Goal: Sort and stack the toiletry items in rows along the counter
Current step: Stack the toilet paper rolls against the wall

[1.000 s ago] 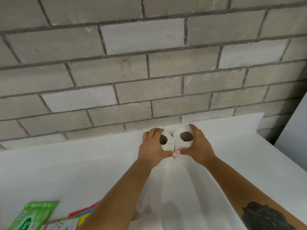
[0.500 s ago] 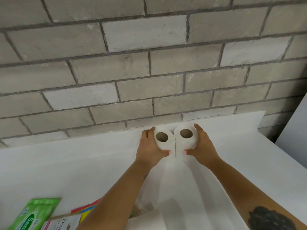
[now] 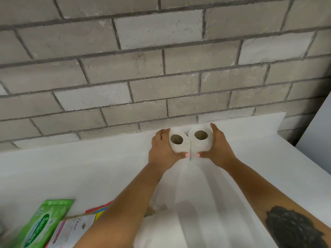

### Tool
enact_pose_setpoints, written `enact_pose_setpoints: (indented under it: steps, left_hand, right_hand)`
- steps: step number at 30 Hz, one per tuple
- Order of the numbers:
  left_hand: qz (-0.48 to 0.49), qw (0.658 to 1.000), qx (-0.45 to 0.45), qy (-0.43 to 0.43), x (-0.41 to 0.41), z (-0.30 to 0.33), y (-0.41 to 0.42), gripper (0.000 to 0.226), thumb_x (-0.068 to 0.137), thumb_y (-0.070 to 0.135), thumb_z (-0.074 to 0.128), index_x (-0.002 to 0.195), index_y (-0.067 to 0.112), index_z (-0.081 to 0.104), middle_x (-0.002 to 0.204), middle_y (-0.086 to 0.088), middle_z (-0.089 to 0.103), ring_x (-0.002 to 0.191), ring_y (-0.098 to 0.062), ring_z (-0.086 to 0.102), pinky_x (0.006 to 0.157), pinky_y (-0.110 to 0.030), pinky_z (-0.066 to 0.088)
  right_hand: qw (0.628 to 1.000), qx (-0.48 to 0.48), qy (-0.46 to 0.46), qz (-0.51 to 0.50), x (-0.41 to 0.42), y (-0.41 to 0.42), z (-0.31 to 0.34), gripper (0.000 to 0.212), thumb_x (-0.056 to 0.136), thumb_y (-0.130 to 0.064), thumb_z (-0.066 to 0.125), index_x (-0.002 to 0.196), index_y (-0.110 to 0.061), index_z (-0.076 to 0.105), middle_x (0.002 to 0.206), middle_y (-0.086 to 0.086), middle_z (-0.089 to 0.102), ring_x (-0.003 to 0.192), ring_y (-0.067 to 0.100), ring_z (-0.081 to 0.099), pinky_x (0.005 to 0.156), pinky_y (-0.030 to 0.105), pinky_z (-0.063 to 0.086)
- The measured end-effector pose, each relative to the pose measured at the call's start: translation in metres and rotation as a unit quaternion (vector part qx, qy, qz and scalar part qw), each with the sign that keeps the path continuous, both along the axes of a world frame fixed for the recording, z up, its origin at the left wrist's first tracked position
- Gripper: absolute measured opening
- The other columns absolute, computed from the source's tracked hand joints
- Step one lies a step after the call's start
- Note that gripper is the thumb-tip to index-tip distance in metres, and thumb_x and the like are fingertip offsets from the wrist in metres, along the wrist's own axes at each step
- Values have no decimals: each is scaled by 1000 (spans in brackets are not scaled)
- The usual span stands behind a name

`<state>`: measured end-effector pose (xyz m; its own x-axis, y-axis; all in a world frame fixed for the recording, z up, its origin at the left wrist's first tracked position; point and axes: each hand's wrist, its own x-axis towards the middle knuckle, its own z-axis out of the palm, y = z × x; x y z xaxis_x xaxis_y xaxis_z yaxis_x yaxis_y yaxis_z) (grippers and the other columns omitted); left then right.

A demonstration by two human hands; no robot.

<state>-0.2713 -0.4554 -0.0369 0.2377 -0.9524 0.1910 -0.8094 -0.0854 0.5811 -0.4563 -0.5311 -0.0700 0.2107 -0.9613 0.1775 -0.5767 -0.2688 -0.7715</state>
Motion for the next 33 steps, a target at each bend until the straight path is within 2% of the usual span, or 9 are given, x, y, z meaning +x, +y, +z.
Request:
enact_pose_setpoints:
  steps: [4, 7, 13, 15, 18, 24, 26, 28, 33]
  left_hand:
    - [3, 999, -40, -5, 0, 16, 15, 81, 78, 55, 64, 142, 20, 29, 148, 1, 28, 136, -19, 27, 103, -37, 37]
    - [-7, 998, -66, -8, 2, 30, 31, 64, 89, 47, 55, 142, 17, 33, 147, 0, 32, 135, -19, 31, 103, -34, 36]
    - [-35, 994, -103, -1, 8, 55, 76, 52, 92, 41, 52, 138, 19, 41, 142, 1, 39, 127, -20, 43, 102, -30, 36]
    - [-48, 993, -108, 6, 10, 59, 93, 52, 92, 41, 53, 138, 19, 41, 142, 1, 40, 123, -21, 47, 103, -32, 39]
    - [-58, 992, -110, 17, 13, 63, 116, 52, 92, 39, 54, 138, 20, 41, 142, 2, 41, 129, -17, 42, 106, -28, 35]
    - [-89, 995, -2, 51, 12, 63, 164, 64, 87, 50, 56, 142, 27, 33, 147, 7, 33, 136, -13, 34, 104, -26, 32]
    - [-102, 993, 49, 33, 11, 60, 176, 78, 81, 57, 60, 145, 26, 28, 150, 6, 32, 137, -14, 32, 106, -28, 31]
    - [-126, 987, 102, 14, 7, 56, 187, 91, 74, 62, 64, 147, 24, 24, 152, 4, 30, 138, -16, 31, 110, -31, 31]
    - [-162, 967, 183, -70, -1, 38, 205, 106, 67, 61, 72, 148, 18, 19, 153, 0, 30, 138, -19, 31, 109, -31, 31]
  right_hand:
    - [1000, -15, -12, -23, 0, 29, 28, 105, 60, -49, 81, 144, -21, 24, 144, 6, 35, 130, 25, 39, 105, 49, 39]
    - [999, -21, -21, -30, -1, 50, 42, 96, 74, -40, 75, 148, -19, 17, 150, 6, 28, 137, 24, 30, 111, 40, 31]
    - [998, -39, -51, -25, -3, 99, 68, 90, 80, -32, 72, 149, -19, 15, 149, 7, 30, 137, 22, 30, 107, 33, 29]
    - [997, -37, -65, -24, -2, 113, 73, 89, 80, -30, 72, 149, -21, 16, 147, 8, 31, 136, 23, 33, 107, 34, 31]
    - [997, -29, -64, -31, 1, 137, 82, 88, 81, -31, 71, 149, -25, 15, 149, 4, 31, 135, 23, 35, 106, 37, 34]
    - [995, -38, -81, -40, 6, 189, 85, 80, 80, -33, 71, 144, -28, 23, 141, -4, 38, 129, 19, 41, 95, 28, 37]
    - [995, -37, -87, -38, 8, 205, 83, 74, 81, -30, 71, 142, -29, 27, 135, -6, 39, 128, 18, 41, 93, 26, 35]
    - [995, -28, -78, -47, 9, 218, 80, 79, 81, -32, 70, 144, -26, 24, 142, -1, 37, 131, 20, 39, 97, 29, 36]
    - [997, -10, -56, -49, 10, 244, 72, 85, 81, -36, 70, 148, -21, 19, 149, 1, 31, 133, 22, 37, 103, 34, 37]
